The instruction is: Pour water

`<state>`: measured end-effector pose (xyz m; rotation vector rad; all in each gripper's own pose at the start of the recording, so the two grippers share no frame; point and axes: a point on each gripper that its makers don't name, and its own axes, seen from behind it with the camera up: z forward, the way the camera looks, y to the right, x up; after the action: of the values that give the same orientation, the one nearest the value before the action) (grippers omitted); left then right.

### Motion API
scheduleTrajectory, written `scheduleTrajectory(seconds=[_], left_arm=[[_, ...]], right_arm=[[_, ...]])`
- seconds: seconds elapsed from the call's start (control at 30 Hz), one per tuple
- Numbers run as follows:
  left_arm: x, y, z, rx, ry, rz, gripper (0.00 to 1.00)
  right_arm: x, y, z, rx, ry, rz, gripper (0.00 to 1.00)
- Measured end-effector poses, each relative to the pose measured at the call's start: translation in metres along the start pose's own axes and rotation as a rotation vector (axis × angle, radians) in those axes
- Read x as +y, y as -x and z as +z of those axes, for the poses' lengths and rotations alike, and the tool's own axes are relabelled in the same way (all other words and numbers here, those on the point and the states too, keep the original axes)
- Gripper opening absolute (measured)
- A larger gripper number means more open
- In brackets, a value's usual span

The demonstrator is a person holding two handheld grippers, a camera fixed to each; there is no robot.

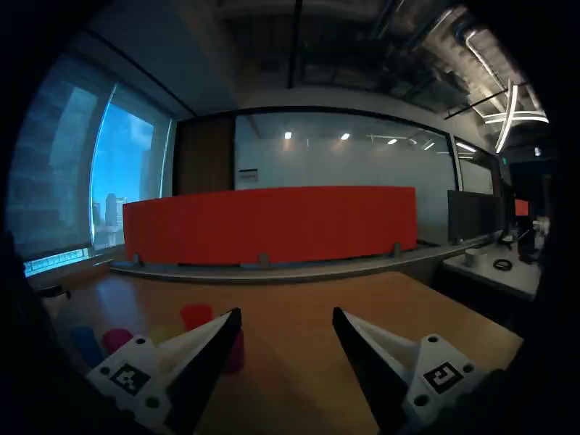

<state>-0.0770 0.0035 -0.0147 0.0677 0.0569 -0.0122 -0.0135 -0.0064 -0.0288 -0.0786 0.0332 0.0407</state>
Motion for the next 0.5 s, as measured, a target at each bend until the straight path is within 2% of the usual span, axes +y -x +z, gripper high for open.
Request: scheduleTrajectory(seconds=[0.17,0.5], left_arm=[[0.0002,0.0012,0.0005,-0.002,0.003,0.001,0.84],[0.0005,0.0018,0.0003,-0.002,0.003,0.002,0.84]], right_arm=[[0.0007,-0.0012,-0.0015,0.007,-0.008,-0.001,0.98],[0.0020,-0.0092,-0.0056,0.047,-0.022,-0.060,0.97]])
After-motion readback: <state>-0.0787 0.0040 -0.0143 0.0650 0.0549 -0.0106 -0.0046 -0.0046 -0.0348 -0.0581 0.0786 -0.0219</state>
